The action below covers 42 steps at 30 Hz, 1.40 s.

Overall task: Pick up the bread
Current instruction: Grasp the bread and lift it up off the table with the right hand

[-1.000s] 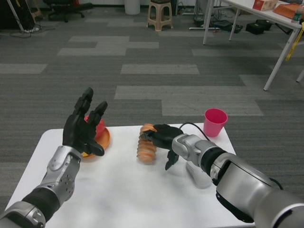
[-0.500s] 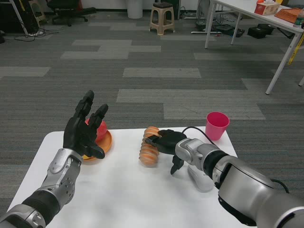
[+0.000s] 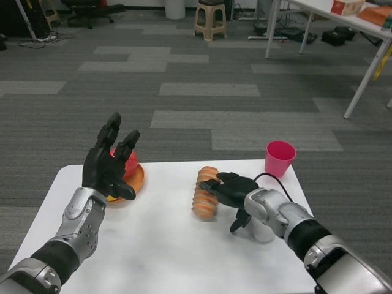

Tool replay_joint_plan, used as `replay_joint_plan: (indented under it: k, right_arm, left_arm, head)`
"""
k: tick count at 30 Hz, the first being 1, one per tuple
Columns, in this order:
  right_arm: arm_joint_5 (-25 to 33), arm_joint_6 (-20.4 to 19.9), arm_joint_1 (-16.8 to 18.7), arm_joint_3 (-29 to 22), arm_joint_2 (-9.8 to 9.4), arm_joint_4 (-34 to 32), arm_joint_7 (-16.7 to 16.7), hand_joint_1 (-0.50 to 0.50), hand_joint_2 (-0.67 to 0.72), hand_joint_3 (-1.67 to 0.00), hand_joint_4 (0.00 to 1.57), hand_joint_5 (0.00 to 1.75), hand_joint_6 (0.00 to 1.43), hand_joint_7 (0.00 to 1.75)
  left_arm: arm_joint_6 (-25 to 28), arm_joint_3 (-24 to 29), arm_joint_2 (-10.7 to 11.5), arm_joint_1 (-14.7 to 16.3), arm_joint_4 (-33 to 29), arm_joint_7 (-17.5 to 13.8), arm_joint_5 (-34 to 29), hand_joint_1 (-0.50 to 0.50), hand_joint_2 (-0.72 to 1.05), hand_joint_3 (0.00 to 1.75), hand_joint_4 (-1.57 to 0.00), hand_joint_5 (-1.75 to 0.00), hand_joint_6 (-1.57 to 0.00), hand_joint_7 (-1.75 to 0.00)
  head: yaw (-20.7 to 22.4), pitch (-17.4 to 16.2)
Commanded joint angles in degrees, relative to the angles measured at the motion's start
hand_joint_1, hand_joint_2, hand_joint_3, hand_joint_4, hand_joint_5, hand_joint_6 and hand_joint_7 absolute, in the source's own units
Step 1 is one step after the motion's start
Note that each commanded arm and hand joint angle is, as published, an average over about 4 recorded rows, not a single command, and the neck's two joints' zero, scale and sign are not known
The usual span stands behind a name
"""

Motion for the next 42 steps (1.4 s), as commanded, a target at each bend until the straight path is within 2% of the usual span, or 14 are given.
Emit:
replay_joint_plan:
  k: [1,9,13,17,21,26,31,35,39,42]
  right_arm:
    - [-0.6,0.2,4.3,-2.8,-1.41,-4.3,1.9,-0.46,-0.41,-0.40,0.00,0.00,0.00,0.28]
    - [-0.6,-0.1,10.7,-7.5,-2.42,-14.4,3.8,-0.46,-0.45,-0.40,0.00,0.00,0.00,0.28]
    - [-0.4,-1.3,10.5,-9.1,-2.40,-15.1,3.6,-0.46,-0.41,-0.40,0.00,0.00,0.00,0.28]
    - [-0.1,-2.6,7.4,-9.1,-1.41,-13.1,2.3,-0.46,-0.41,-0.40,0.00,0.00,0.00,0.28]
    - [0.1,-4.2,3.3,-8.8,-0.75,-9.5,1.1,-0.46,-0.48,-0.42,0.00,0.00,0.00,0.28]
    - [0.2,-5.8,-1.2,-6.4,-1.15,-4.9,0.4,-0.46,-0.48,-0.48,0.00,0.00,0.00,0.28]
    - [-0.4,-8.8,-7.0,-1.8,-1.69,2.7,-1.5,-0.46,-0.48,-0.48,0.00,0.00,0.00,0.26]
    - [-1.5,-10.6,-13.2,5.4,-1.72,11.3,-3.1,-0.46,-0.48,-0.48,0.00,0.00,0.00,0.19]
    - [-2.5,-10.8,-15.9,11.3,-1.45,15.4,-3.6,-0.46,-0.48,-0.48,0.00,0.00,0.00,0.14]
    - [-6.1,-10.8,-16.4,12.9,-0.84,16.5,-3.5,-0.46,-0.48,-0.48,0.00,0.00,0.00,0.14]
  left_arm:
    - [-0.2,0.5,0.4,0.5,0.2,0.1,0.0,0.50,-0.46,0.09,0.00,-0.41,0.00,0.00]
    - [-0.4,0.9,0.4,0.8,0.2,0.1,0.0,0.50,-0.46,0.09,0.00,-0.41,0.00,0.00]
    - [-0.4,1.0,0.6,0.8,0.2,0.1,-0.1,0.50,-0.46,0.09,0.00,-0.41,0.00,0.00]
    - [-0.4,1.2,0.7,0.6,0.3,0.1,-0.1,0.50,-0.46,0.09,0.00,-0.41,0.00,0.00]
    - [-0.4,1.5,0.8,0.5,0.3,0.1,-0.2,0.50,-0.46,0.09,0.00,-0.41,0.00,0.00]
    - [-0.4,1.5,0.9,0.4,0.5,0.1,-0.4,0.50,-0.46,0.09,0.00,-0.41,0.00,0.00]
    - [-0.4,1.1,1.0,0.2,0.9,0.1,-0.7,0.50,-0.46,0.07,0.00,-0.41,0.00,0.00]
    - [-0.4,0.3,1.0,-0.1,0.9,0.2,-0.9,0.50,-0.46,0.09,0.00,-0.41,0.00,0.00]
    - [-0.5,-0.1,0.9,0.2,0.6,0.2,-0.9,0.50,-0.46,0.09,0.00,-0.41,0.00,0.00]
    - [-0.6,-0.2,0.8,1.0,-0.3,0.2,-0.8,0.50,-0.46,0.09,0.00,-0.41,0.00,0.00]
  head:
    - [0.1,0.2]
    - [0.6,0.7]
    - [0.7,0.7]
    - [0.7,0.6]
    - [0.4,0.2]
    - [0.1,0.1]
    - [-0.5,0.2]
    - [-0.8,0.3]
    - [-1.1,0.3]
    - [-1.3,0.4]
